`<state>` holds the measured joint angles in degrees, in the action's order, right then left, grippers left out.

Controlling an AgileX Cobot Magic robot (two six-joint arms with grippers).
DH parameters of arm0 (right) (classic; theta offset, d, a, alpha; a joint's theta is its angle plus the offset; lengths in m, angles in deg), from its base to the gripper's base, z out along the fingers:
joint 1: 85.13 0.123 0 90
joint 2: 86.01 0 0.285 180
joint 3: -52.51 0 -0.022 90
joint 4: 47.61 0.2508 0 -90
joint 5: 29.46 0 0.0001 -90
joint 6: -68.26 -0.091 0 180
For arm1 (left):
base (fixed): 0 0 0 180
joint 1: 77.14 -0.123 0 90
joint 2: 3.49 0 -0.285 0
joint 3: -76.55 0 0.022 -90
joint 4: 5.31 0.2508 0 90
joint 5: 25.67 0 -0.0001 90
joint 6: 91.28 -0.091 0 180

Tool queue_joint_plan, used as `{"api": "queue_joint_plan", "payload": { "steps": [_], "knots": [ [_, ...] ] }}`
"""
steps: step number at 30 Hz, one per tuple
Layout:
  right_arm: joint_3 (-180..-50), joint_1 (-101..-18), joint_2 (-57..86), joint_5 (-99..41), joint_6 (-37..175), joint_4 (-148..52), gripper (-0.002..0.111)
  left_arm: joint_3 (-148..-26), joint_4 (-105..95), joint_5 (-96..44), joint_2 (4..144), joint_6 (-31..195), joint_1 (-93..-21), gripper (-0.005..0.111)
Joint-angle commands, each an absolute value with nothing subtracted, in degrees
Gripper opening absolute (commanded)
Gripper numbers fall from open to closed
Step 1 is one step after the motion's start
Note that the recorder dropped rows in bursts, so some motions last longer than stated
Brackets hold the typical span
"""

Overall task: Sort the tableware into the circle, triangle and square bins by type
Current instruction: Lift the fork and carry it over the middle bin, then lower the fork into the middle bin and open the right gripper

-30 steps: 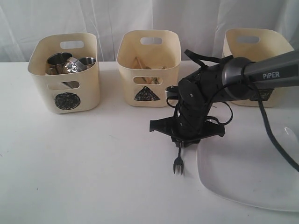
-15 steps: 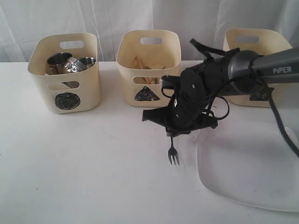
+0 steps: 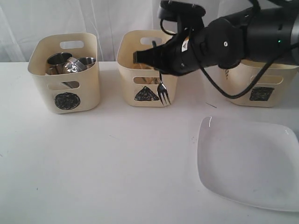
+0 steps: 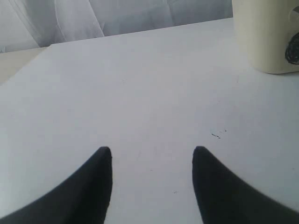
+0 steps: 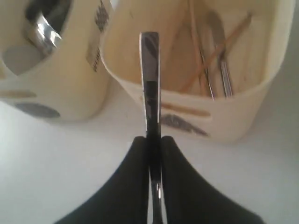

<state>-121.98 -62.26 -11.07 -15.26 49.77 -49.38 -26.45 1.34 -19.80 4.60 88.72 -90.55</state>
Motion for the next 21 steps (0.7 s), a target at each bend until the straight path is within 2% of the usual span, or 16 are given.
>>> {"api": "queue_joint_plan", "payload": {
  "steps": [1,7,21],
  "knots": [
    [-122.18,-64.68,-9.97,-25.44,51.63,-49.6,0.0,-26.24,0.79,-20.04,4.3,88.72,-90.65,0.056],
    [-124.98,-67.57,-12.66,-32.2,51.63,-49.6,0.0,-26.24,0.79,-20.04,4.3,88.72,-90.65,0.056],
    [-151.15,-69.65,-36.05,-24.6,57.7,-49.49,0.0,-26.24,0.79,-20.04,4.3,88.72,-90.65,0.056]
  ]
}}
